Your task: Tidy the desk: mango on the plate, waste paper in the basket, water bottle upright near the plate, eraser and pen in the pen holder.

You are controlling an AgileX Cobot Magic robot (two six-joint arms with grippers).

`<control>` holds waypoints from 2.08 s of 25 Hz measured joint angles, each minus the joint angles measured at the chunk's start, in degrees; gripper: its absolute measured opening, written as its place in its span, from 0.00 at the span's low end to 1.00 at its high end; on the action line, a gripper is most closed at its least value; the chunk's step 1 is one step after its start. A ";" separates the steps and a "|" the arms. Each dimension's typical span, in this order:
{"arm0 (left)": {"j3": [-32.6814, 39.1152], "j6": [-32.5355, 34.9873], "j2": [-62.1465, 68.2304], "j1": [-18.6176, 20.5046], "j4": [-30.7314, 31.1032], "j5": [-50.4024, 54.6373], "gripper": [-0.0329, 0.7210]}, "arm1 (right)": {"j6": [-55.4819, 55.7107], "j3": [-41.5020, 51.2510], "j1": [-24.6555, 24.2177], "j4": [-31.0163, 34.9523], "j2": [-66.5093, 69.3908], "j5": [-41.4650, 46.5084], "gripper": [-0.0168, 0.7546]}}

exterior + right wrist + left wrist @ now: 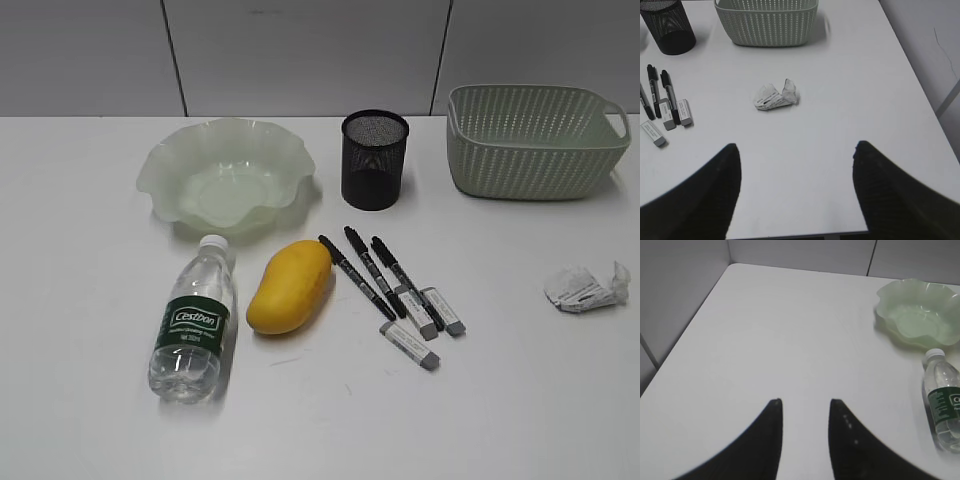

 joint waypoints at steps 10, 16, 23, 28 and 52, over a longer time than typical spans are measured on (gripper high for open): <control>0.00 0.00 0.00 0.00 0.00 0.00 0.36 | 0.00 0.00 0.00 0.00 0.00 0.00 0.73; 0.00 0.00 0.00 0.00 0.00 0.00 0.36 | 0.00 0.00 0.00 0.00 0.00 0.00 0.73; 0.00 0.00 0.00 0.00 0.00 0.00 0.36 | 0.00 0.00 0.00 0.00 0.00 0.00 0.73; -0.28 2.39 0.22 0.00 -3.39 -1.36 0.36 | 0.00 0.00 0.00 0.00 0.00 0.00 0.73; -32.28 41.93 95.58 -22.87 -36.75 -39.08 0.69 | 0.00 0.00 0.00 -0.05 0.00 0.00 0.73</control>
